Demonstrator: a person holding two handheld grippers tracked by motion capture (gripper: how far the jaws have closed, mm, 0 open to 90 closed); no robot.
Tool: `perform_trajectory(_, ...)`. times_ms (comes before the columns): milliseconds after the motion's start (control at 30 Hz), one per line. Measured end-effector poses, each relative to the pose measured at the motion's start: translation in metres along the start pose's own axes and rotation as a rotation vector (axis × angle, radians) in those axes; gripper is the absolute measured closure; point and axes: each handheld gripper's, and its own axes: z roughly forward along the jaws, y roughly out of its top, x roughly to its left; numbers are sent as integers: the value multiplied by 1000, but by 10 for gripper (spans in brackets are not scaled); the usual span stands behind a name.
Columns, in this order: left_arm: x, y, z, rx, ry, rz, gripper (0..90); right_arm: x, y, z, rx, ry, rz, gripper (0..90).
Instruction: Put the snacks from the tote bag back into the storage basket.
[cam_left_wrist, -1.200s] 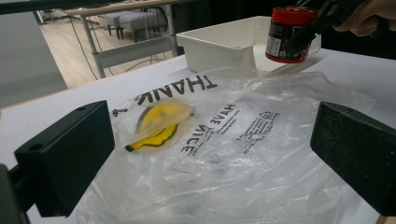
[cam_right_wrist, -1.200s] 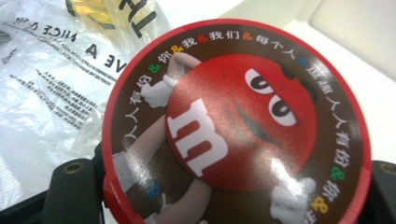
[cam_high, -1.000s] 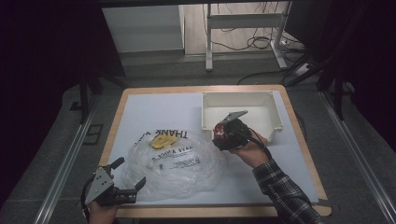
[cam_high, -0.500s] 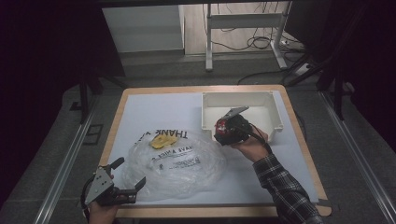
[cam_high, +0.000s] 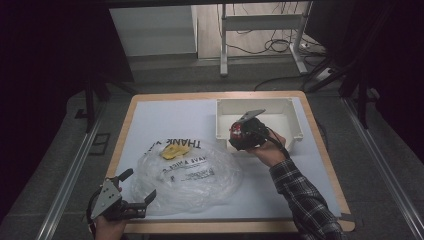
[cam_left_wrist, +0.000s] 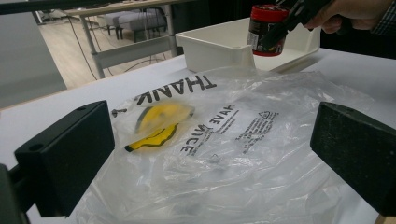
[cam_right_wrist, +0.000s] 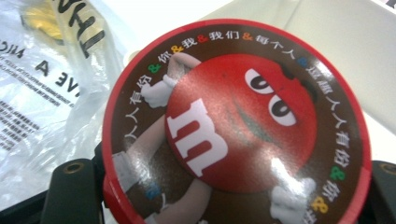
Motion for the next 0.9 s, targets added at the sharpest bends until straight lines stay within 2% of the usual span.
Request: perform_trajectory(900, 0, 0, 0, -2, 0, -3, 0, -22, 13, 27, 21, 25, -2, 259)
